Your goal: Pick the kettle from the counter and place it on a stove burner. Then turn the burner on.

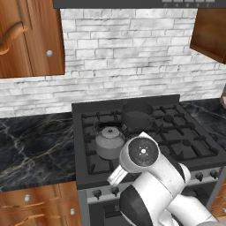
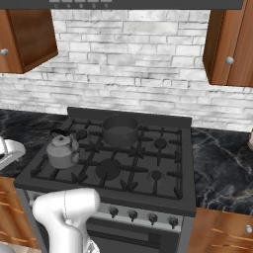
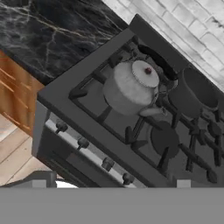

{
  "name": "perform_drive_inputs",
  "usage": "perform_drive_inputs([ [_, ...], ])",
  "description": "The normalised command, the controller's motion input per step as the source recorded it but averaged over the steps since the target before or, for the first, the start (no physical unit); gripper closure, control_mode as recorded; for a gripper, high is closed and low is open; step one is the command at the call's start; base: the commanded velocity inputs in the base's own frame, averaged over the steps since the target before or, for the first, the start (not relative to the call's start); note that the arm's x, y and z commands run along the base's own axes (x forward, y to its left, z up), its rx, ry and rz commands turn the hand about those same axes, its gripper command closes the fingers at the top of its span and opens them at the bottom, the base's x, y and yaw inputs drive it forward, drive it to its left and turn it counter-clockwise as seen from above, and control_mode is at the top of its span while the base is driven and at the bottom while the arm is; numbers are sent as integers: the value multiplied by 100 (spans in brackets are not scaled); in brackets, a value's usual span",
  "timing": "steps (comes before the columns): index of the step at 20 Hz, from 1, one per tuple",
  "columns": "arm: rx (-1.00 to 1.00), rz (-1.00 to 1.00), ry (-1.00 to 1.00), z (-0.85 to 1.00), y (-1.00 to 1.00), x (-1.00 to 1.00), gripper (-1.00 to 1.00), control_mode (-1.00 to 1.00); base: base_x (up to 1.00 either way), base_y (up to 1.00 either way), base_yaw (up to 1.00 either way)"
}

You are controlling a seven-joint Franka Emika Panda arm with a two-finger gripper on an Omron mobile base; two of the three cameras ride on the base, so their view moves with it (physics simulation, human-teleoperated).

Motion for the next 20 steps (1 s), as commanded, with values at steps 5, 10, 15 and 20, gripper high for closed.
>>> perform_drive_inputs([
  [5,29,0,-10,-69,0,-69,-100,-100,0,0,0],
  [10,48,0,-22,-86,0,-28,-100,-100,0,0,0],
  [15,59,0,-20,-100,0,0,-100,-100,0,0,0],
  [20,59,0,-15,-100,0,-2,-100,-100,0,0,0],
])
